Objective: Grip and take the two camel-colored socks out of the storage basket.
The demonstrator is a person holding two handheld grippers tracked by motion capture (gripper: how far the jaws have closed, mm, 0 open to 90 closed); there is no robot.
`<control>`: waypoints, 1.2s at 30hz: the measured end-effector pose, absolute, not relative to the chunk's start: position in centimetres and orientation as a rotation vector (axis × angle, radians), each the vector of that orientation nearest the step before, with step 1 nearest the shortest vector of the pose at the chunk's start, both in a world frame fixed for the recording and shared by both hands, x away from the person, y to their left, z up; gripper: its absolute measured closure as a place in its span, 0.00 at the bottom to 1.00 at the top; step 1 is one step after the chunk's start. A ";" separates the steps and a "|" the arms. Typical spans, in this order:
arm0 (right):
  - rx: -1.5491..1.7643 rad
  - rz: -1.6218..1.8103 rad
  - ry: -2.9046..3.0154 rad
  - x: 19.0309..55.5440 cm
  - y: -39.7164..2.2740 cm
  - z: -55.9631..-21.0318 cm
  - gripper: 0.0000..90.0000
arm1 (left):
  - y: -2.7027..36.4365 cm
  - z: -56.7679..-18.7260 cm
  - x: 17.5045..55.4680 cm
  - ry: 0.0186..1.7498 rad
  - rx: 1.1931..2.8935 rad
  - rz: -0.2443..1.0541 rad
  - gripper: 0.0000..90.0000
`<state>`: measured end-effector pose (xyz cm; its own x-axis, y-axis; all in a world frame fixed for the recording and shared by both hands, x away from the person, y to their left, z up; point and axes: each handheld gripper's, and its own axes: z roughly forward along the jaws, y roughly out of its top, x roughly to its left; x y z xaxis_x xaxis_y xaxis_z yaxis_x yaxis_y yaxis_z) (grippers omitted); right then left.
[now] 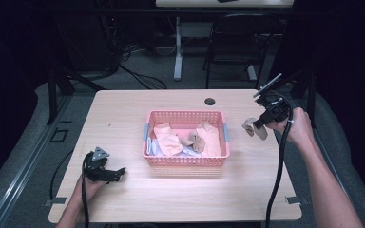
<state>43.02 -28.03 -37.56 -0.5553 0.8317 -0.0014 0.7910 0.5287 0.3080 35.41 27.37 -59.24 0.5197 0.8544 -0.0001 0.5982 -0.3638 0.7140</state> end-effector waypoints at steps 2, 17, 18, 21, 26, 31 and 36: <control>1.421 0.410 2.599 43.2 -28.5 -38.0 0.94 | 27.4 -59.2 35.4 1.177 2.095 0.495 0.00; 1.554 0.320 2.593 44.4 -29.7 -43.5 0.93 | 27.4 -59.2 35.4 1.178 2.094 0.496 0.01; 1.560 0.312 2.603 44.6 -29.8 -44.0 0.93 | 27.4 -59.2 35.4 1.178 2.094 0.497 0.00; 1.583 0.271 2.609 44.8 -29.9 -45.3 0.93 | 27.4 -59.2 35.4 1.178 2.094 0.496 0.00; 1.621 0.287 2.614 44.9 -29.8 -47.2 0.92 | 27.4 -59.2 35.4 1.178 2.094 0.497 0.00; 1.648 0.321 2.614 45.1 -29.7 -47.8 0.90 | 27.4 -59.2 35.4 1.177 2.095 0.496 0.00; 1.669 0.295 2.633 45.2 -29.6 -48.1 0.87 | 27.4 -59.2 35.4 1.177 2.095 0.496 0.00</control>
